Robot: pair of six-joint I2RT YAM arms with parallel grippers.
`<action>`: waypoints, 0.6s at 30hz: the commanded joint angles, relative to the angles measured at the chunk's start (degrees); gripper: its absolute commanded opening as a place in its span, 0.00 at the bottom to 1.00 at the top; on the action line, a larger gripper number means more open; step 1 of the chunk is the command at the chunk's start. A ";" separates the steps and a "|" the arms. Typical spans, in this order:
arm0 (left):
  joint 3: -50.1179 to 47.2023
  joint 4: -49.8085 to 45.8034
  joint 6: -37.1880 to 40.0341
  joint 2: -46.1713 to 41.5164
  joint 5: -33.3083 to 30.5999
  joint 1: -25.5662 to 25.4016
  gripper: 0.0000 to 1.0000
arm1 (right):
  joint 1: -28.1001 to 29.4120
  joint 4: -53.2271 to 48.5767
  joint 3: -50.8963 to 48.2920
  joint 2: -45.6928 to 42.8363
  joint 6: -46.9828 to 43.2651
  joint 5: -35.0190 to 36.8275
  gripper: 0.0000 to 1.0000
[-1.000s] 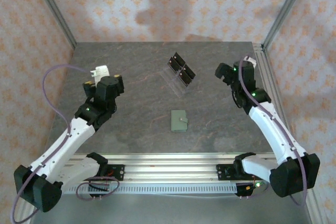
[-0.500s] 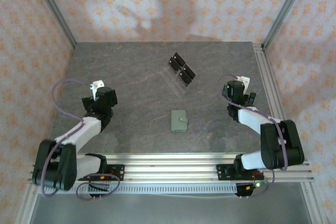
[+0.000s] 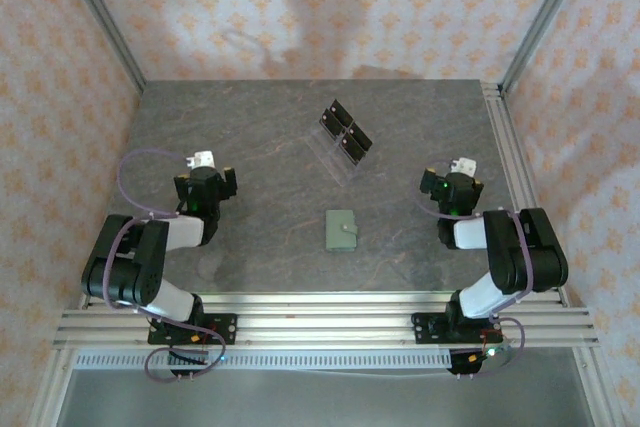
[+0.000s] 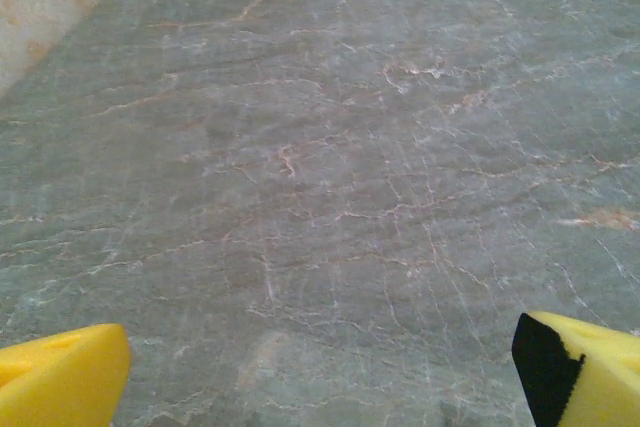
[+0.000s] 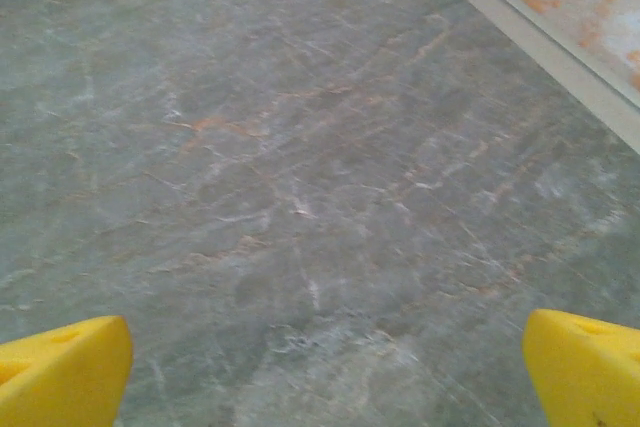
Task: Put the credit cards into the card holder
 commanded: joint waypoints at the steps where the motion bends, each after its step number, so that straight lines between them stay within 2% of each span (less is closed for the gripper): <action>1: -0.05 4.75 1.50 -0.11 2.15 0.49 1.00 | -2.10 1.79 2.29 0.33 1.41 -5.04 1.00; 10: -0.21 4.98 1.54 -0.13 2.50 0.64 1.00 | -2.39 4.89 0.41 -0.09 2.25 -3.40 0.99; 18: -0.21 4.95 1.54 -0.15 2.50 0.62 1.00 | -2.39 5.32 0.25 -0.03 0.24 -8.48 0.99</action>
